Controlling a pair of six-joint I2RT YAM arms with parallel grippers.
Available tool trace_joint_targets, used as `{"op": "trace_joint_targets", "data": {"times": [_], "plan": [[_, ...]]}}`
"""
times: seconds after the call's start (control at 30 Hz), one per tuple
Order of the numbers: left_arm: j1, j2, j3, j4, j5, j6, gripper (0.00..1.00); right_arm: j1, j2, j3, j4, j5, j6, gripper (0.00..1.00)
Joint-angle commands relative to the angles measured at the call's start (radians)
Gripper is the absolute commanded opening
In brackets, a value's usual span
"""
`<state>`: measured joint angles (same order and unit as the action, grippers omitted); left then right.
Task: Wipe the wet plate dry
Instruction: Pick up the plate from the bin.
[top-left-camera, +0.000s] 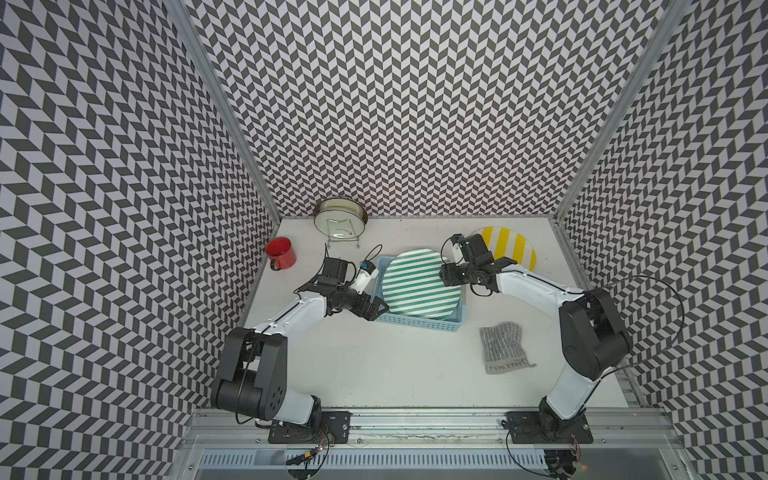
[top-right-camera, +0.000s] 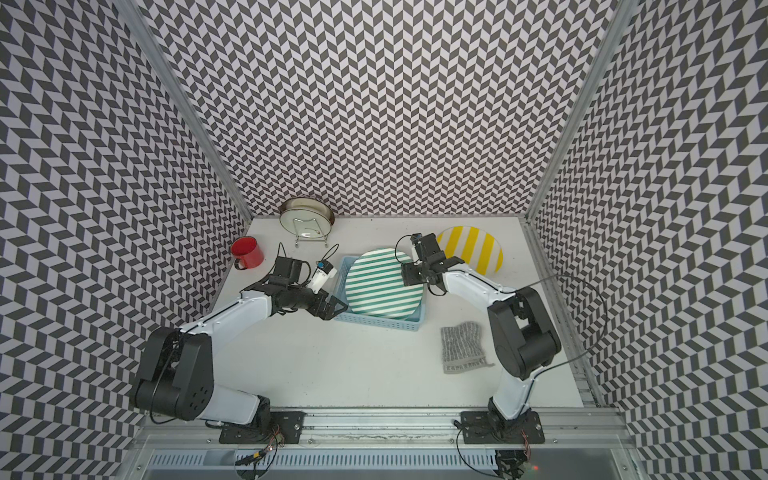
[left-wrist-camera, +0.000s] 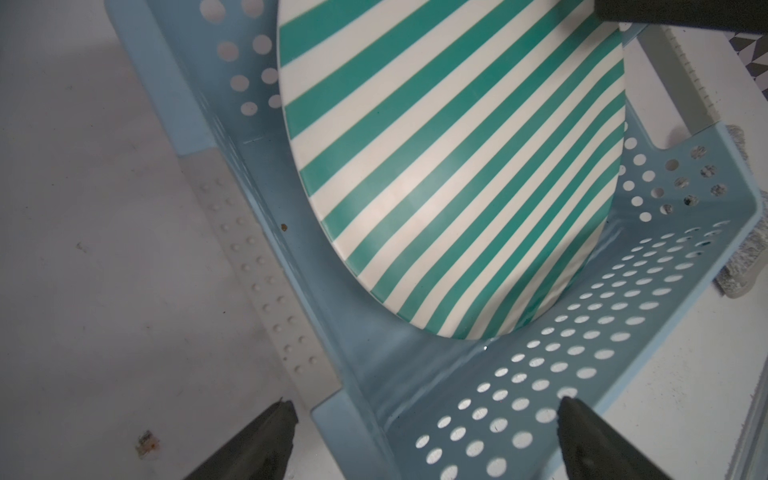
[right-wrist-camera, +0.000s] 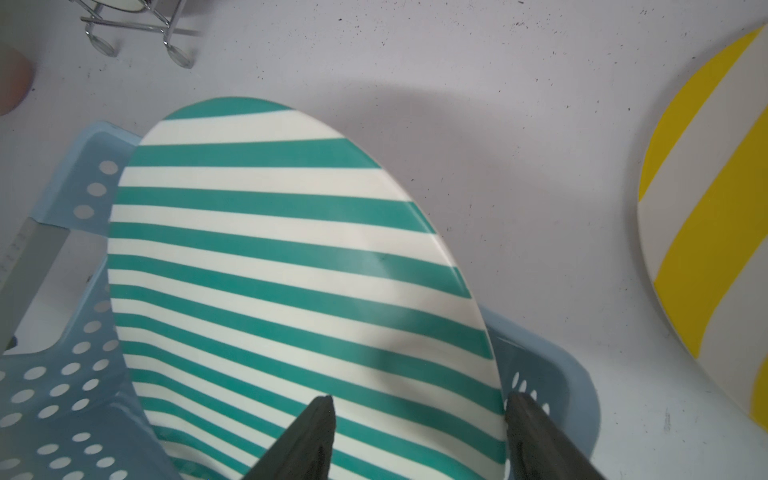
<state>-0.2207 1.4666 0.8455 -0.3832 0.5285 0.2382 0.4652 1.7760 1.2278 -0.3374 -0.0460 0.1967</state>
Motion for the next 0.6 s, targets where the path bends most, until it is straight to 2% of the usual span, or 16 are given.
{"op": "trace_joint_targets", "data": {"times": [0.0,0.3,0.57], "plan": [[-0.007,0.013,0.02,-0.005,0.002,0.005,0.99,0.009,0.031,0.022,-0.005,-0.005,-0.015,0.69],[-0.02,0.023,0.02,-0.004,-0.001,0.003,0.98,0.014,0.022,0.017,-0.008,-0.146,-0.04,0.69],[-0.028,0.026,0.02,-0.002,-0.005,0.001,0.98,-0.003,-0.005,-0.016,0.05,-0.328,-0.034,0.63]]}}
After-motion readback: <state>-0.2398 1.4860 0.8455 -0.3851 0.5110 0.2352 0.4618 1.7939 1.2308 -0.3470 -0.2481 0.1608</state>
